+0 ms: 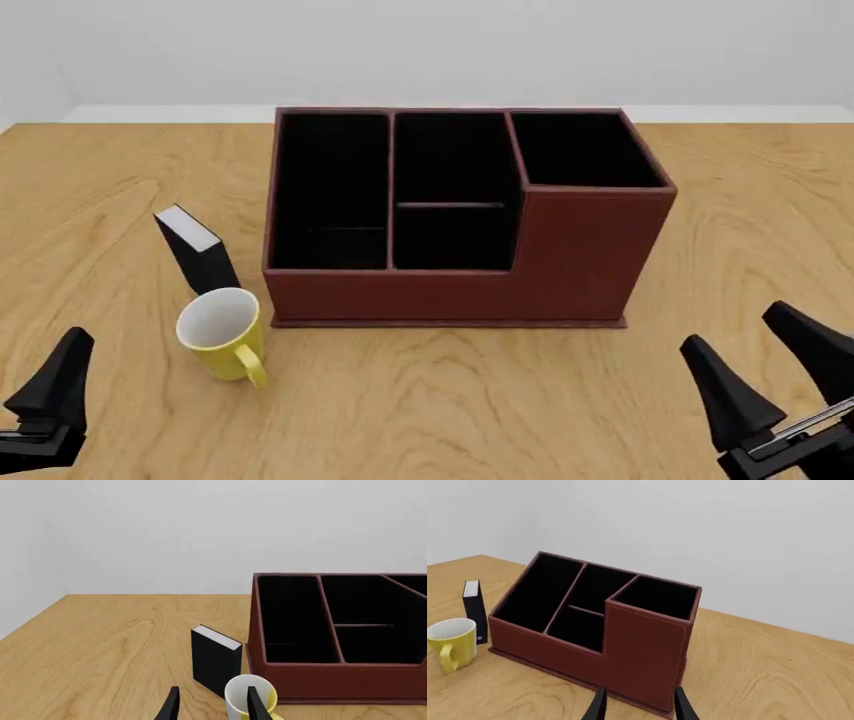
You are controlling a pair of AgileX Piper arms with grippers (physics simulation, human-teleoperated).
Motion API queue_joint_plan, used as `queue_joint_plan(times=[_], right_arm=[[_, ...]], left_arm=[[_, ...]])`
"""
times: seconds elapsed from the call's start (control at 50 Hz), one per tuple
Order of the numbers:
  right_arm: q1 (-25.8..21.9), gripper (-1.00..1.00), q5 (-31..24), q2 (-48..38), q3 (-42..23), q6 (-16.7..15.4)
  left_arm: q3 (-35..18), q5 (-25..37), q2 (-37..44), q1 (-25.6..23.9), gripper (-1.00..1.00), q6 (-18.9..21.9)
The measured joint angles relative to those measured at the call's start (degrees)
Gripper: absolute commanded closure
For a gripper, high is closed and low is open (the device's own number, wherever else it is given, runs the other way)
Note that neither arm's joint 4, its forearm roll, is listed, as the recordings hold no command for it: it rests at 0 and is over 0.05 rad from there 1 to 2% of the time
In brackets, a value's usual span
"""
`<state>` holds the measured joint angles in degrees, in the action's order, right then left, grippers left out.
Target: Pick up the yellow and white mug and place it to the right of the caddy.
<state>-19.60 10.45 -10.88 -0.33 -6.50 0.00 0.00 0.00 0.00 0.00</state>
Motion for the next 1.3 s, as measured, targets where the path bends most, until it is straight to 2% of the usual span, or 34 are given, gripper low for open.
queue_joint_plan(times=[0.7,1.3], right_arm=[[-10.4,-1.00,20.3,-21.8,-0.4,-0.8],[-13.4,-1.00,30.7,-34.2,-1.8,0.8]], left_arm=[[0.0,0.0,0.0,0.0,-1.00,0.0],[0.0,0.0,0.0,0.0,-1.00,0.0]])
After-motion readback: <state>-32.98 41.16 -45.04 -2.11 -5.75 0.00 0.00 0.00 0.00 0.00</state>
